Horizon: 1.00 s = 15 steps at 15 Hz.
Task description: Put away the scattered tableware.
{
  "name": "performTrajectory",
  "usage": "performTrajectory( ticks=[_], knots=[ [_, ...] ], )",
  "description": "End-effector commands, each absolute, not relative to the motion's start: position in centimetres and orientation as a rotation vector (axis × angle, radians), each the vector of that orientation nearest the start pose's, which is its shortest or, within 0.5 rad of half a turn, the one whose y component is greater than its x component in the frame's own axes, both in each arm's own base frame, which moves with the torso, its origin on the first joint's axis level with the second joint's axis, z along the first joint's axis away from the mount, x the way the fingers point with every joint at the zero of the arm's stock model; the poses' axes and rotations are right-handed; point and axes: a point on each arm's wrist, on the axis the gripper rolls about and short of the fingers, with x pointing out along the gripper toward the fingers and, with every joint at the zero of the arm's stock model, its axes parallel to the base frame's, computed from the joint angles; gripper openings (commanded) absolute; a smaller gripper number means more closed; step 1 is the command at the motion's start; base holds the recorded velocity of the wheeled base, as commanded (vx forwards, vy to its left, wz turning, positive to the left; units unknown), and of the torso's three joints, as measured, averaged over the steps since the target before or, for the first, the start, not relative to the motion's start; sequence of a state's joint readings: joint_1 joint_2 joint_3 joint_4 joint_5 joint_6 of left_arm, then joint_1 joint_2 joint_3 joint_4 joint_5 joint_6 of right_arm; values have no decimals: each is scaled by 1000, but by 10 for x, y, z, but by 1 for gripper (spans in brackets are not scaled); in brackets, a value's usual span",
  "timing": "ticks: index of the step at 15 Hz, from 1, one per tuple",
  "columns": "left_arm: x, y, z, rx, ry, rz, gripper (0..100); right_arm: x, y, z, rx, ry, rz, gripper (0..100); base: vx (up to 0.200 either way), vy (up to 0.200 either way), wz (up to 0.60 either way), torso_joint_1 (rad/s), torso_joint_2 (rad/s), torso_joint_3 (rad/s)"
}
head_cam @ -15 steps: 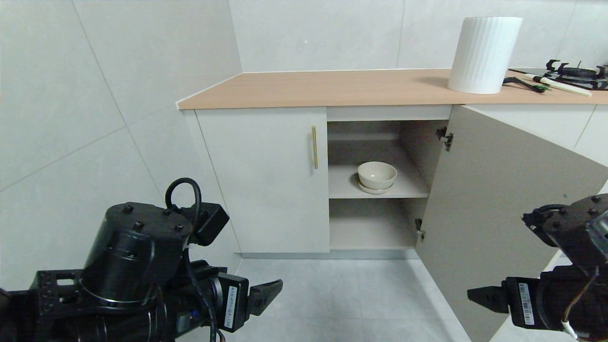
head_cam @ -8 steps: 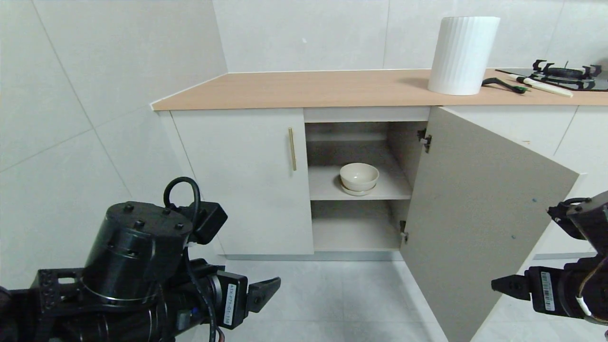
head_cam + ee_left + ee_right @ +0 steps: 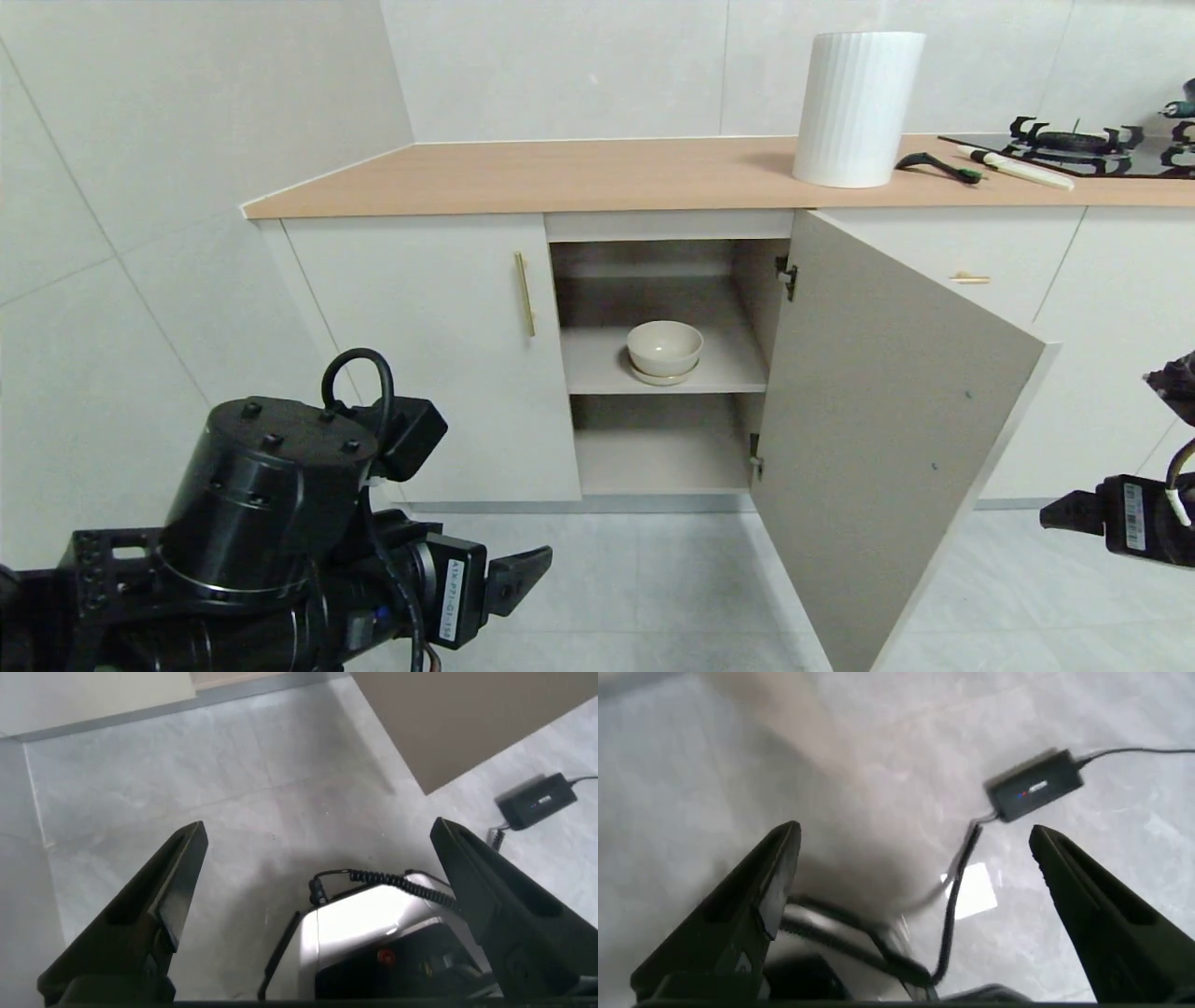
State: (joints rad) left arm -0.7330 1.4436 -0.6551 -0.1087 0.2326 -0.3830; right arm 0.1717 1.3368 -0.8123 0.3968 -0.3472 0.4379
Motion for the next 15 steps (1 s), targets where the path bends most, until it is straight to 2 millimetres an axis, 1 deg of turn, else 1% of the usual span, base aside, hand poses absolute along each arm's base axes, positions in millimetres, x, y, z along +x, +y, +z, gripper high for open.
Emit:
performTrajectory(
  ticks=[1, 2, 4, 5, 7, 9, 10, 12, 13, 15],
  knots=[
    [165, -142, 164, -48, 681, -355, 100, 201, 1, 193, 226, 821, -468, 100, 0, 0, 0, 0, 0, 0],
    [165, -142, 164, -48, 681, -355, 100, 206, -2, 193, 237, 822, -482, 100, 0, 0, 0, 0, 0, 0],
    [166, -142, 165, -53, 676, -353, 100, 241, -17, 185, 286, 764, -529, 100, 0, 0, 0, 0, 0, 0],
    [167, -140, 165, -58, 674, -344, 100, 252, -19, 180, 295, 738, -530, 100, 0, 0, 0, 0, 0, 0],
    [169, -136, 169, -75, 658, -332, 100, 275, -20, 165, 311, 748, -497, 100, 0, 0, 0, 0, 0, 0],
    [169, -135, 174, -88, 639, -329, 100, 290, -17, 159, 326, 769, -454, 100, 0, 0, 0, 0, 0, 0],
    [169, -132, 175, -93, 634, -322, 100, 295, -15, 162, 331, 761, -429, 100, 0, 0, 0, 0, 0, 0],
    [169, -130, 180, -106, 616, -319, 100, 298, -2, 163, 333, 772, -354, 100, 0, 0, 0, 0, 0, 0],
    [170, -129, 182, -110, 609, -316, 100, 300, 6, 165, 329, 767, -319, 100, 0, 0, 0, 0, 0, 0],
    [169, -128, 186, -118, 594, -320, 100, 300, 28, 166, 313, 781, -224, 100, 0, 0, 0, 0, 0, 0]
  ],
)
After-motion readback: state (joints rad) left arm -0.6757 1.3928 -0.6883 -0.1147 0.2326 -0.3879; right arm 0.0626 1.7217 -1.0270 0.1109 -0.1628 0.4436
